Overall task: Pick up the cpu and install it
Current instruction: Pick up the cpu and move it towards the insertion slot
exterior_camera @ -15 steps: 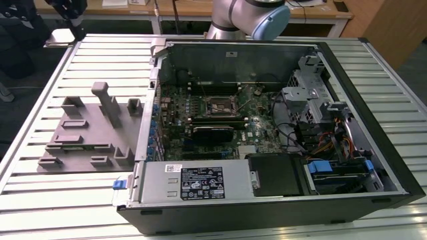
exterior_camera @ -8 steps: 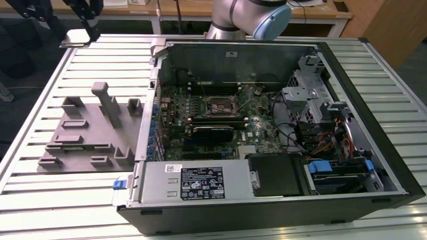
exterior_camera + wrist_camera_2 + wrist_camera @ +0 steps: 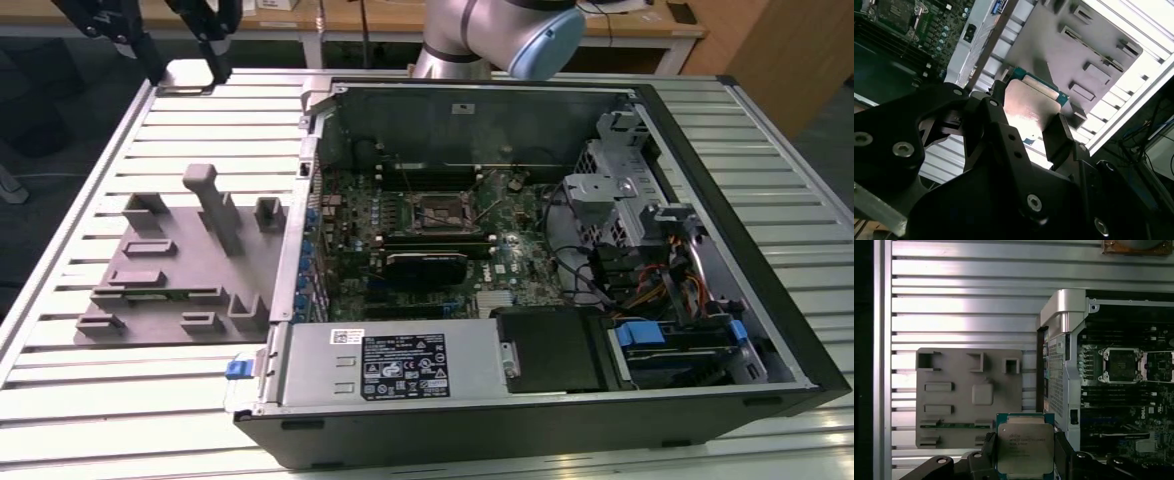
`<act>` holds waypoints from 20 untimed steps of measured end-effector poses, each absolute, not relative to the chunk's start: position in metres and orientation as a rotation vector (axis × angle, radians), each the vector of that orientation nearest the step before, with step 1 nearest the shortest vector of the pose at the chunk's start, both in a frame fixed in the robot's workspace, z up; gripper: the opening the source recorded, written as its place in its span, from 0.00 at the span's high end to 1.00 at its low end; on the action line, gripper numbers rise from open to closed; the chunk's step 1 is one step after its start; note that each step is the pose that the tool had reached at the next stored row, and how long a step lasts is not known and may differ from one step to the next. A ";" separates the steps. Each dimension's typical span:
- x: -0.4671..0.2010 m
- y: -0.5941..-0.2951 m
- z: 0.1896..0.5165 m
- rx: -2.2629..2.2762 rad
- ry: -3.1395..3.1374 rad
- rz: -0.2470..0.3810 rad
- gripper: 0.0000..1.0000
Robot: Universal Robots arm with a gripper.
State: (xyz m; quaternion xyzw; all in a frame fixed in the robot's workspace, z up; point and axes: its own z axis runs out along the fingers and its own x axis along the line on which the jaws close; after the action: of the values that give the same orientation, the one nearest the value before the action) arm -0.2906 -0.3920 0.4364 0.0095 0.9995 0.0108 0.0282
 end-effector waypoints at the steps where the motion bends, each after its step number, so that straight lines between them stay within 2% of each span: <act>1: -0.287 -0.392 0.436 0.029 3.086 0.033 0.45; 20: -0.229 -0.391 0.435 0.030 3.100 0.033 0.45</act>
State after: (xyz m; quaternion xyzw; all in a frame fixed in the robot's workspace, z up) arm -0.2290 -0.3914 0.4353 0.0095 0.9997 0.0107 0.0204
